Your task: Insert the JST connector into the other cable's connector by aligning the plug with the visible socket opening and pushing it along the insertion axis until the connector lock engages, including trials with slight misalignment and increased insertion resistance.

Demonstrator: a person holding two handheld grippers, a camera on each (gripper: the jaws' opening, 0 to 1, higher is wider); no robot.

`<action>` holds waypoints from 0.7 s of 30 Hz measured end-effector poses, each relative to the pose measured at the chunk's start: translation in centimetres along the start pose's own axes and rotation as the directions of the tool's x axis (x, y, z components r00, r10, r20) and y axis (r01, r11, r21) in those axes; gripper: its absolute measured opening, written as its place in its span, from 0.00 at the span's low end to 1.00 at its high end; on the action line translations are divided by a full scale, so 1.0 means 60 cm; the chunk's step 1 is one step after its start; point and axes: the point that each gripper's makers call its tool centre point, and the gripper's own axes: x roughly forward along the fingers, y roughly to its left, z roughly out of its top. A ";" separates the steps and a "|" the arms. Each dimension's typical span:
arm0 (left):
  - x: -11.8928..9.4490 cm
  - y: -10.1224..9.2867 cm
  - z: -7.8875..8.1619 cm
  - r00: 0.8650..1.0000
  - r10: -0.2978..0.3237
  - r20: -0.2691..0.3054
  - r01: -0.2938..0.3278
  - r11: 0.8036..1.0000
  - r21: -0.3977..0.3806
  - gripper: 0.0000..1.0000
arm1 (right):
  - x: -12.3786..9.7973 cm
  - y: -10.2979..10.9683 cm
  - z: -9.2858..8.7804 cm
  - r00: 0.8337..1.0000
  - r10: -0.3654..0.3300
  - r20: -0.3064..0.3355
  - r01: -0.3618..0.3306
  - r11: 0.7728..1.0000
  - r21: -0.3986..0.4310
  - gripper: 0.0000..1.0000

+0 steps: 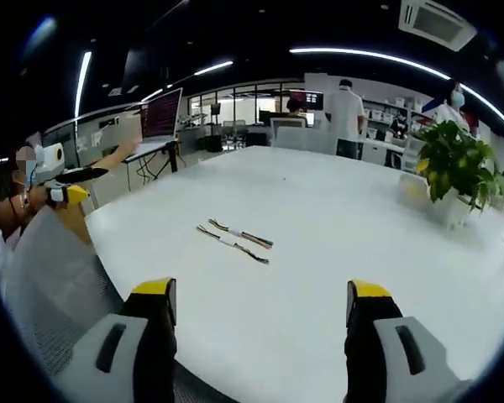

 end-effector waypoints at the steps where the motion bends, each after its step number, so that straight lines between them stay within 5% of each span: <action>1: 0.001 -0.004 -0.006 1.000 -0.007 -0.009 0.007 1.000 -0.005 0.99 | -0.001 0.003 -0.006 1.000 -0.001 -0.006 0.001 1.000 0.007 0.82; 11: 0.011 -0.026 -0.045 0.993 -0.077 -0.086 0.070 0.995 -0.075 0.99 | 0.005 0.020 -0.040 0.999 0.012 -0.048 -0.009 0.998 0.062 0.81; 16: 0.011 -0.030 -0.041 0.993 -0.103 -0.052 0.096 0.989 -0.112 0.99 | 0.006 0.016 -0.049 0.998 0.018 -0.060 -0.012 0.994 0.106 0.81; 21: 0.013 -0.032 -0.054 0.990 -0.123 -0.066 0.102 0.962 -0.255 0.99 | 0.007 0.015 -0.057 0.997 0.017 -0.079 -0.007 0.993 0.114 0.84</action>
